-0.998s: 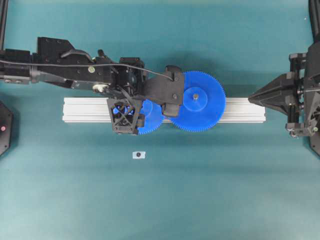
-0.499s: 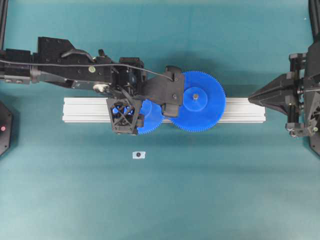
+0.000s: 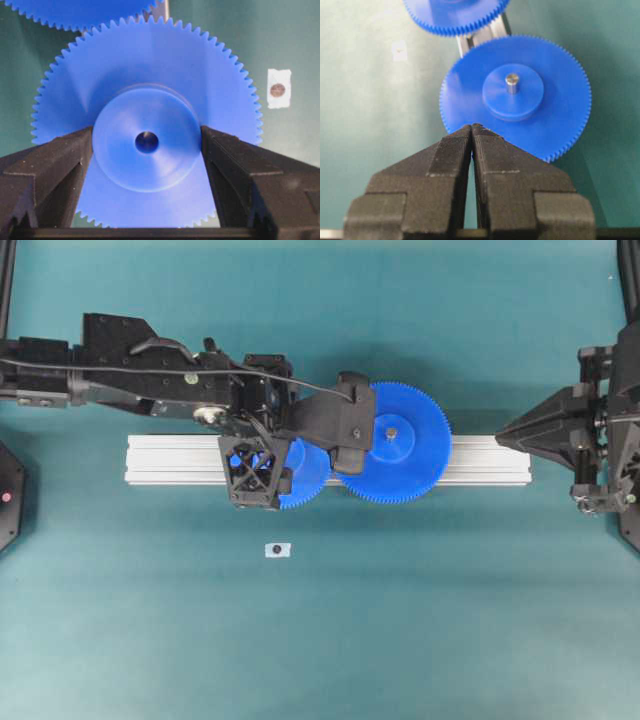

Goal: Insert the small gear onto the shaft.
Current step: 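Align the held gear's bore with the empty shaft beside the large gear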

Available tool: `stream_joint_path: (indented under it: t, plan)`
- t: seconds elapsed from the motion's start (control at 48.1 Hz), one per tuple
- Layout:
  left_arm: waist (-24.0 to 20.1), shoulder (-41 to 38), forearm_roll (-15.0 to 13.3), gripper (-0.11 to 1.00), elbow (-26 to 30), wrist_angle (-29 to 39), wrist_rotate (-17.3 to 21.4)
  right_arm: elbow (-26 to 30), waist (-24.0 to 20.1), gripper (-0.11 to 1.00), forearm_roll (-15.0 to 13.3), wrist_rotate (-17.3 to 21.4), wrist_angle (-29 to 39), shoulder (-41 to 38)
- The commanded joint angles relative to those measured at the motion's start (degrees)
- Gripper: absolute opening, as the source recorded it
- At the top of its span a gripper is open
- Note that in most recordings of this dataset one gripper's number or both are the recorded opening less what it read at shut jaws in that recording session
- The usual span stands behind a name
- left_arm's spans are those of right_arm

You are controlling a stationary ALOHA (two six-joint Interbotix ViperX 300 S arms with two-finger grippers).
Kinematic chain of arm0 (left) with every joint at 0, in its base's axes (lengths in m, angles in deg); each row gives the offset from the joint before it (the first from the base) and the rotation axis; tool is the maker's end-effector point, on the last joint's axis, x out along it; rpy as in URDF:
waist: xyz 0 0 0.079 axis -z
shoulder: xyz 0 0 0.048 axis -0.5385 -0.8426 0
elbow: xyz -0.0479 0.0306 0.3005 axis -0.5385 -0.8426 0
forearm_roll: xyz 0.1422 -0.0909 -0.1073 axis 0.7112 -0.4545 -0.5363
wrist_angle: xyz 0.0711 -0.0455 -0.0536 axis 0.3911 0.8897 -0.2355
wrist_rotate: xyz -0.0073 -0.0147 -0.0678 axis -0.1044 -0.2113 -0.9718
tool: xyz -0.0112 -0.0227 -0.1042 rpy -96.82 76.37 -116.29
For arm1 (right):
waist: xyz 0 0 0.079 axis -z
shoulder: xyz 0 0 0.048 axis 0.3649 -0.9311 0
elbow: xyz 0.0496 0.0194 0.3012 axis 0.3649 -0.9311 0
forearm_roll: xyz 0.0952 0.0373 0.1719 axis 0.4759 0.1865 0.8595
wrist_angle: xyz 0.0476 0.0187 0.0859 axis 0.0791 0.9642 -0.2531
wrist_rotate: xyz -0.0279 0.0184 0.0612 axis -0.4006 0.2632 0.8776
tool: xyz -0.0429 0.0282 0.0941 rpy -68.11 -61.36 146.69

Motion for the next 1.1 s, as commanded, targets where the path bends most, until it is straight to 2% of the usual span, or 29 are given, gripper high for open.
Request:
stream_joint_path:
  t: [0.0, 0.27, 0.52, 1.081]
  plan:
    - [0.09, 0.62, 0.09, 0.80, 0.97, -0.79, 0.18, 0.44, 0.00, 0.11, 0.00, 0.44, -0.53, -0.18]
    - [0.09, 0.44, 0.09, 0.81, 0.70, -0.88, -0.18, 0.18, 0.00, 0.11, 0.00, 0.44, -0.53, 0.09]
    - [0.18, 0.53, 0.09, 0.87, 0.26, 1.85, 0.26, 0.18, 0.00, 0.11, 0.00, 0.44, -0.53, 0.53]
    - [0.18, 1.23, 0.09, 0.90, 0.35, 1.32, -0.53, 0.00, 0.00, 0.11, 0.00, 0.53, -0.53, 0.62]
